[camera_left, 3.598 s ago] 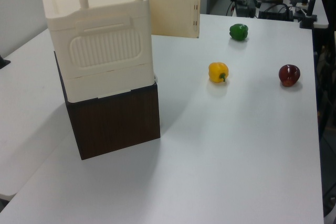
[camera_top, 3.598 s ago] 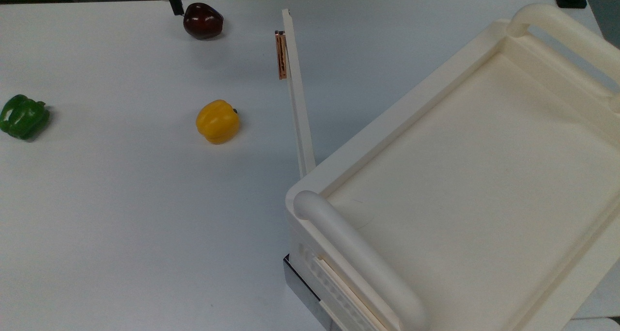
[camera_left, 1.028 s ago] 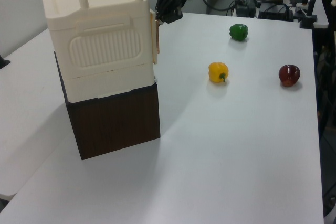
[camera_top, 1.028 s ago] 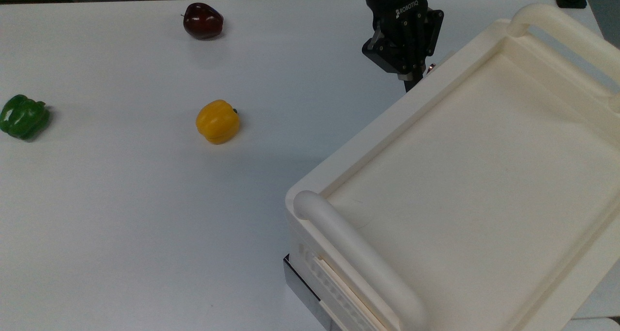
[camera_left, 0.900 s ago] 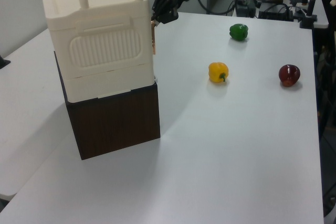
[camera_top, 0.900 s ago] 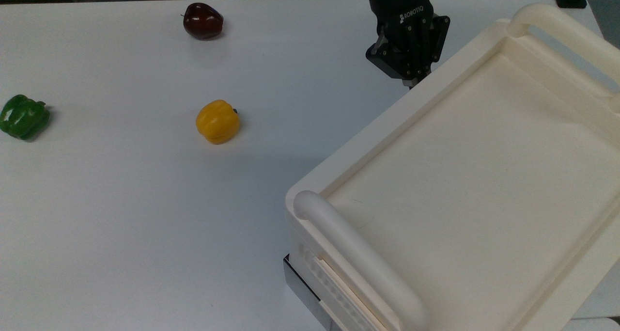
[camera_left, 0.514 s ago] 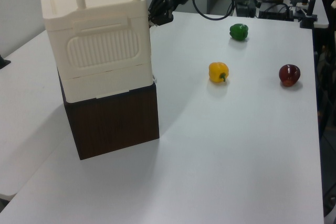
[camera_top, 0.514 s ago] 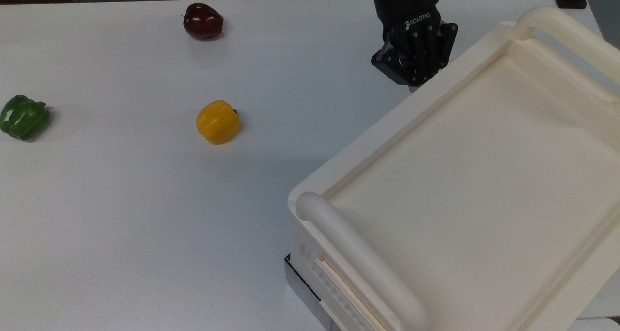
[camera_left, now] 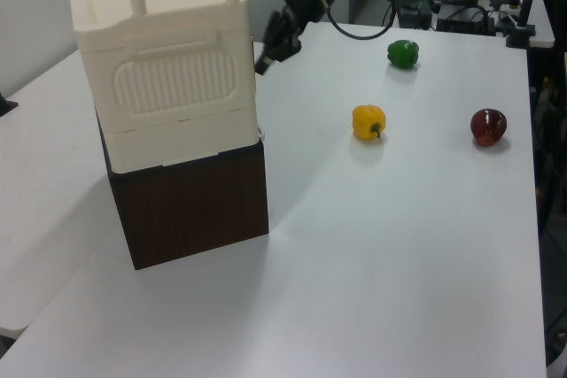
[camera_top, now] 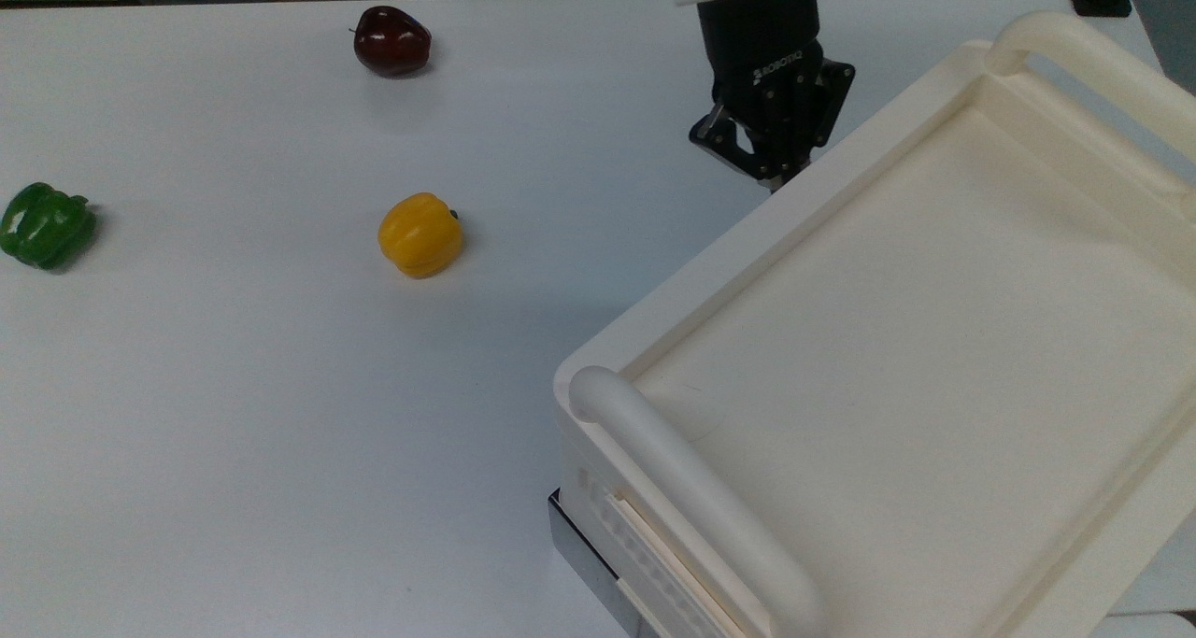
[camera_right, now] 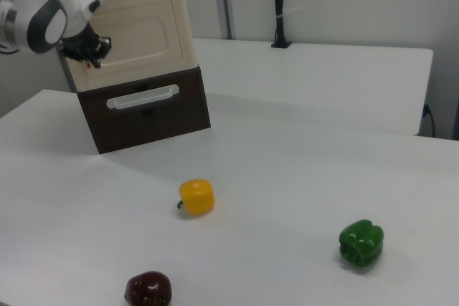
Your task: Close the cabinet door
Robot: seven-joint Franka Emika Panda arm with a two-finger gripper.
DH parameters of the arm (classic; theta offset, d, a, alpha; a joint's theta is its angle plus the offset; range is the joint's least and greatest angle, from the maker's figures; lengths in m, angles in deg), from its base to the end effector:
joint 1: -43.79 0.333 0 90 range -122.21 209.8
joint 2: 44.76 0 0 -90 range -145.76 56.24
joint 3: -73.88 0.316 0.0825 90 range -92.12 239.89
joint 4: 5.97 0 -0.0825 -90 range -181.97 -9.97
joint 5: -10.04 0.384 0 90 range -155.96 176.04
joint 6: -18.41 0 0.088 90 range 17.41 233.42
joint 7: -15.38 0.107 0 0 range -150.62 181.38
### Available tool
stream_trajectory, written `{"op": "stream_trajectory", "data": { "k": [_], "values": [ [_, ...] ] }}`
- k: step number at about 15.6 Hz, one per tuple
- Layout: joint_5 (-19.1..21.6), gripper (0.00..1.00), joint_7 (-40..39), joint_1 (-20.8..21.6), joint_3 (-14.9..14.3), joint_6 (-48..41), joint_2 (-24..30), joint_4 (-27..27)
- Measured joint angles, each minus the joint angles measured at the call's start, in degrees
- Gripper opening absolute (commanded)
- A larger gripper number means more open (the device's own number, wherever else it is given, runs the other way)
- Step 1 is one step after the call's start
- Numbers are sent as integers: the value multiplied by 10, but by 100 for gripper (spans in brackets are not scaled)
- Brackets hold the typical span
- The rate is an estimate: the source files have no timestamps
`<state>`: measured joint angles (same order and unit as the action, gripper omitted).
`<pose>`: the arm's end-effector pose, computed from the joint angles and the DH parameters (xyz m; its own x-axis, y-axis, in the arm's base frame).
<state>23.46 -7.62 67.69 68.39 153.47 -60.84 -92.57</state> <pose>0.6518 0.2295 0.5678 0.6733 0.4841 0.5588 0.5731 -0.8193 0.0192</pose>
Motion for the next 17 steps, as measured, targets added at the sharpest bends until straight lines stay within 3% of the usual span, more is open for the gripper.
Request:
{"op": "stream_trajectory", "data": {
  "k": [5,7,8,10,14,17],
  "values": [
    [-2,2,60,-75,-6,-270,51,15],
    [-2,3,76,-90,-27,-345,64,16],
    [-3,13,93,-93,-42,-360,65,15],
    [-8,96,133,-96,-74,-367,62,15],
    [-10,100,156,-101,-134,-367,60,12],
    [-11,100,157,-104,-155,-373,61,12]
  ]
}}
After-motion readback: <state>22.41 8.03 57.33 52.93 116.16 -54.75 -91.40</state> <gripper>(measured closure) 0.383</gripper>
